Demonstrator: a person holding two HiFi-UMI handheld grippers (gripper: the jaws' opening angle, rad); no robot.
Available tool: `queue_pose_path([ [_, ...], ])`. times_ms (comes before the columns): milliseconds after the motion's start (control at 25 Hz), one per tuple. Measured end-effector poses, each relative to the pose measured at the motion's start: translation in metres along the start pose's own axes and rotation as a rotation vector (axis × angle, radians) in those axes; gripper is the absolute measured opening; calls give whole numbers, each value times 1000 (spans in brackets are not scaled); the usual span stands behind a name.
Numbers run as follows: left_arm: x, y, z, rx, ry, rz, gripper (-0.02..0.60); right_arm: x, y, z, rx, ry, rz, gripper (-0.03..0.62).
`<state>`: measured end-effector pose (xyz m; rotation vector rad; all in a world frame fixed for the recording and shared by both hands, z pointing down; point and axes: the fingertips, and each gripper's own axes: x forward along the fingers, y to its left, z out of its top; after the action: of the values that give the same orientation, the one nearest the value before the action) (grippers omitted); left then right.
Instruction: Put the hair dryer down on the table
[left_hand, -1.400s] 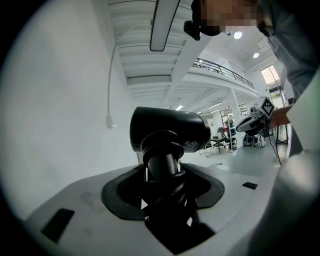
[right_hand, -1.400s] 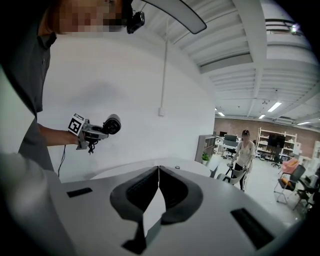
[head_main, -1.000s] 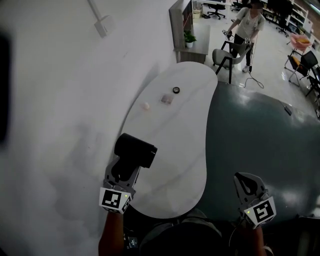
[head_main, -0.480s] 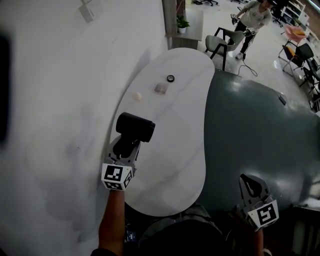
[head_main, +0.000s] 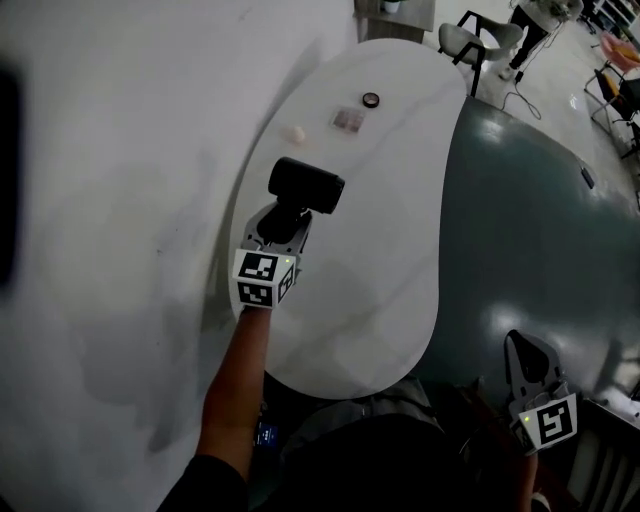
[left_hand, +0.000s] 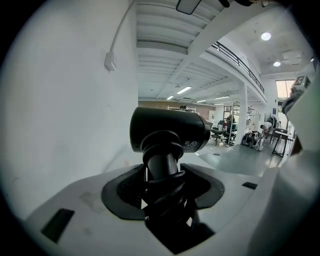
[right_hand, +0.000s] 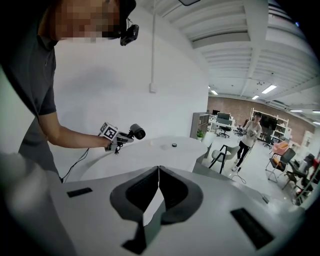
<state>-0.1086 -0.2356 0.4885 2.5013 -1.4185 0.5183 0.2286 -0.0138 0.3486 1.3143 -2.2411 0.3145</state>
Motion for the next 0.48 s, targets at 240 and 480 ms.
queue_pose_path([
  [240, 27, 13, -31, -33, 60, -10, 215, 16, 11, -6, 2, 48, 24, 9],
  [480, 58, 38, -91, -80, 124, -17, 215, 57, 28, -19, 3, 96, 38, 9],
])
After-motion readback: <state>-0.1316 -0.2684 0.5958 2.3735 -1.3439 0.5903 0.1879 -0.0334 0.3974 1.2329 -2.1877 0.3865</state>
